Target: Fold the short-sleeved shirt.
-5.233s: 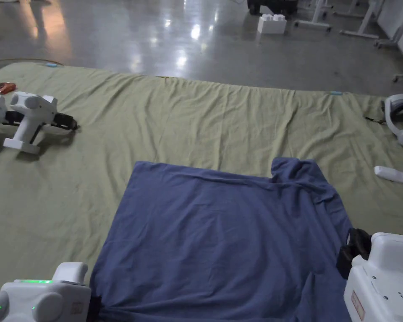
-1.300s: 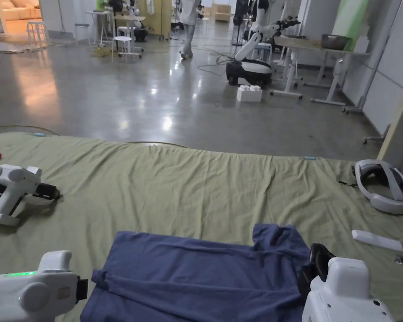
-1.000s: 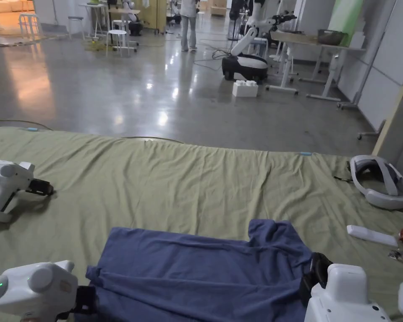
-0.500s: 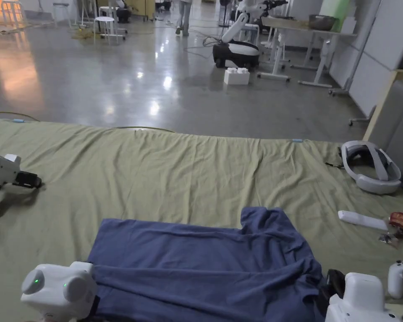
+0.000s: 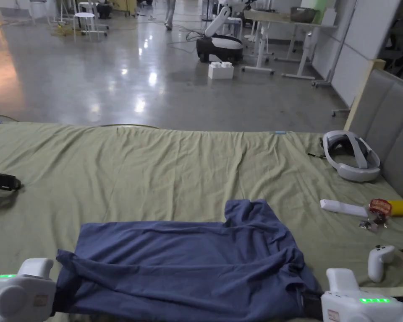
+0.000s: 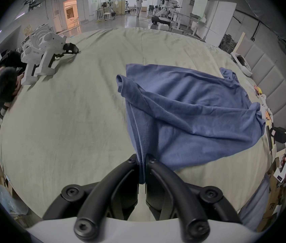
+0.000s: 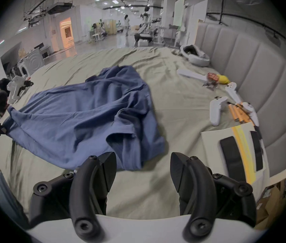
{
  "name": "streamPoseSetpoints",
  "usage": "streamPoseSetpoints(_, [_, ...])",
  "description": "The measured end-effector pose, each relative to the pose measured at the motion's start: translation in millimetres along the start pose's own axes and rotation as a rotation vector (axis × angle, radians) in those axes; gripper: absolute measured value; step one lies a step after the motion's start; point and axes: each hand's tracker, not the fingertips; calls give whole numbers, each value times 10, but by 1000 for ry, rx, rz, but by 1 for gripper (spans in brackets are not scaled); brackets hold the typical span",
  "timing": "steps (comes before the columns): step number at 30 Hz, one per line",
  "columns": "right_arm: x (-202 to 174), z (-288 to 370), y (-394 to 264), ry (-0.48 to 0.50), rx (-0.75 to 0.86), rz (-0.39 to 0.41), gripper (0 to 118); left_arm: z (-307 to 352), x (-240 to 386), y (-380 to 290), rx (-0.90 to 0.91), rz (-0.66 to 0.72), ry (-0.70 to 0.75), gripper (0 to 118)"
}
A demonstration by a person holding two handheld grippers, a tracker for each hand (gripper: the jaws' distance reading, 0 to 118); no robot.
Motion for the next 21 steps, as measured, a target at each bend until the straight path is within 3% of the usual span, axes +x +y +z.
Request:
streamPoseSetpoints(5, [-140,-552,37,-37,-169,100,71,-65,3,-10,0,-5,8,9])
streamPoseSetpoints(7, [-152,-737,-16,-22,-237,88,66,-91,-15,-16,-3,-4,11,9])
streamPoseSetpoints(9, [-174,-697,-71,-34,-186,55,65,-102,-14,-45,-6,6,8,9])
streamPoseSetpoints(10, [-195,-661,-71,-29,-175,58,59,-110,-22,-50,-7,12,7,9])
streamPoseSetpoints(12, [-238,-622,-79,5,-159,81,26,-129,-33,-58,-9,17,5,9])
streamPoseSetpoints(13, [-259,-588,-86,-30,-132,117,20,-104,1,-86,-8,17,5,9])
streamPoseSetpoints(21, [-194,8,21,6,-35,60,15,161,-30,-59,45,51,-40,9])
